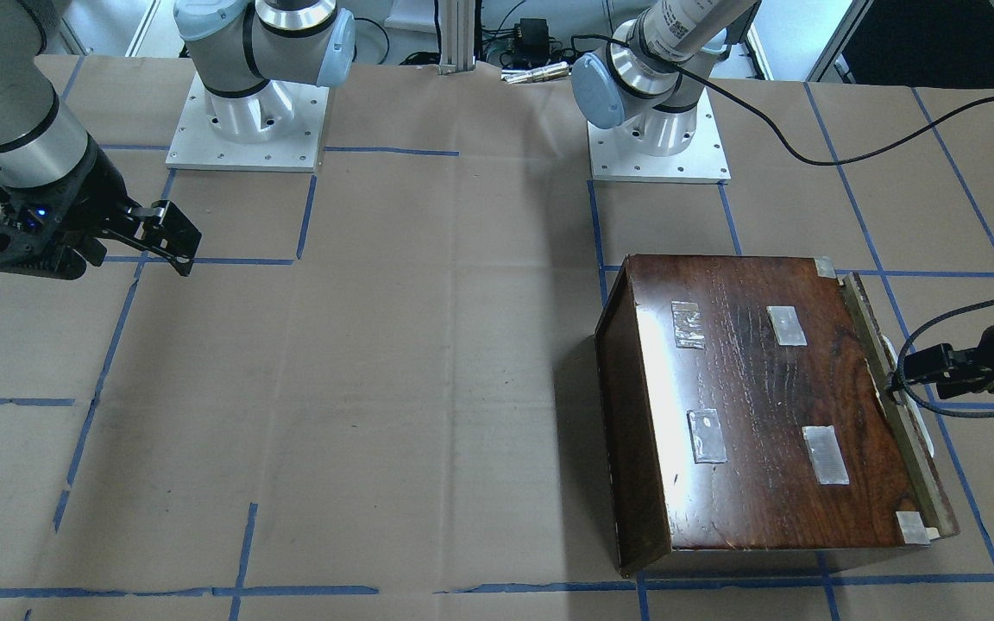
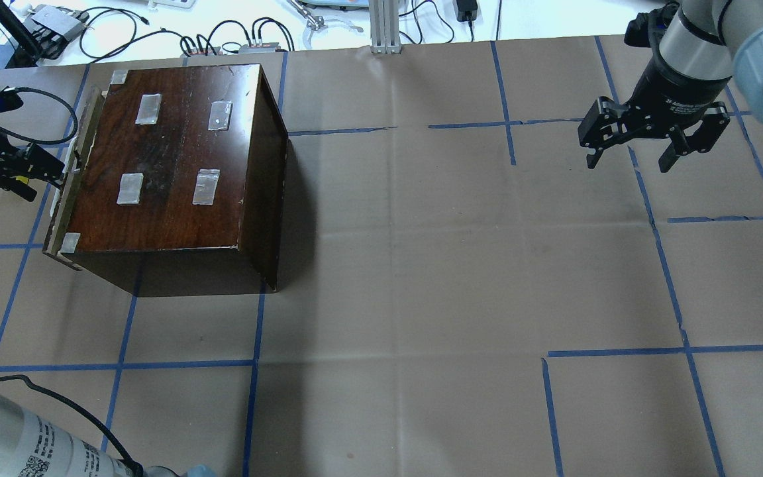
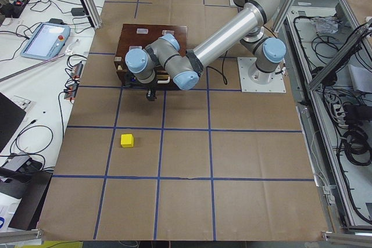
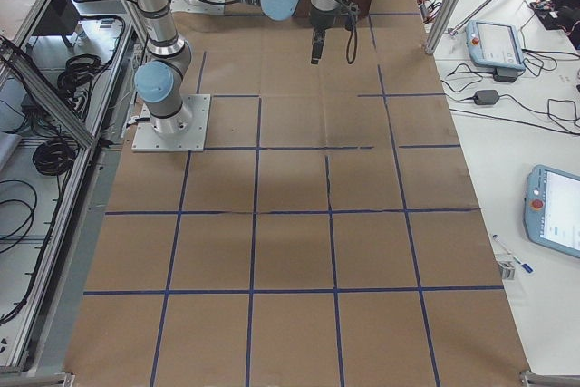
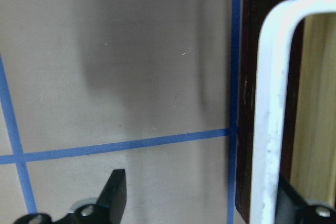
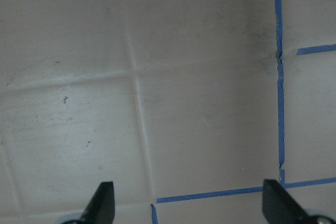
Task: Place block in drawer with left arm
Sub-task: 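Pull the drawer open by its white handle with the left gripper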
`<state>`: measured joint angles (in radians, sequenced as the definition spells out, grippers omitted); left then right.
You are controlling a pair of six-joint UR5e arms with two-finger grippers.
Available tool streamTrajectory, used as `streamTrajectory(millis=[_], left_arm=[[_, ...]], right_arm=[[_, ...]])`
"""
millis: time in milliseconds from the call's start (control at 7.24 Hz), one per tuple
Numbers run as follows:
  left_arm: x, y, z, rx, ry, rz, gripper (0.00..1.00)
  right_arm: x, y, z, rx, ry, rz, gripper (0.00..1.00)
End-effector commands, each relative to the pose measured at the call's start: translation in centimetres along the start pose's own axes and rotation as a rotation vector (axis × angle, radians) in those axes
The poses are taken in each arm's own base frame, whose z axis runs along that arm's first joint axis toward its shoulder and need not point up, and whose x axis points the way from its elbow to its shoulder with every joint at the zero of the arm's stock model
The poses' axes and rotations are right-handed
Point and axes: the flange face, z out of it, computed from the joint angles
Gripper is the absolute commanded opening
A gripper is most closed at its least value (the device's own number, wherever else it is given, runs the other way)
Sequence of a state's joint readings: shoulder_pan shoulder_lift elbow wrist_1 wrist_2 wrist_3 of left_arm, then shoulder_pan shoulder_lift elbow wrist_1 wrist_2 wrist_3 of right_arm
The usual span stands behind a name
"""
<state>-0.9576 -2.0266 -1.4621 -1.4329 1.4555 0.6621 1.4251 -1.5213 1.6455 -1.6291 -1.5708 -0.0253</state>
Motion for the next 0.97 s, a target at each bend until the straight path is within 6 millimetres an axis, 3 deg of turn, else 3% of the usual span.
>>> streamTrajectory(millis=[0, 414, 829], left_arm=[[-1.0, 0.6, -0.2, -0.028, -0.041, -0.010, 0.90], [-3.7, 1.4, 0.5, -0.042, -0.036, -0.047, 0.91], [-5.2, 1.5, -0.7, -0.034, -0.066, -0.062, 0.92]], right_arm=[[0.0, 0.0, 0.0, 0.000, 0.000, -0.001, 1.00], [0.0, 0.0, -0.1, 0.001, 0.000, -0.001, 1.00], [0.0, 0.0, 0.0, 0.000, 0.000, -0.001, 1.00]])
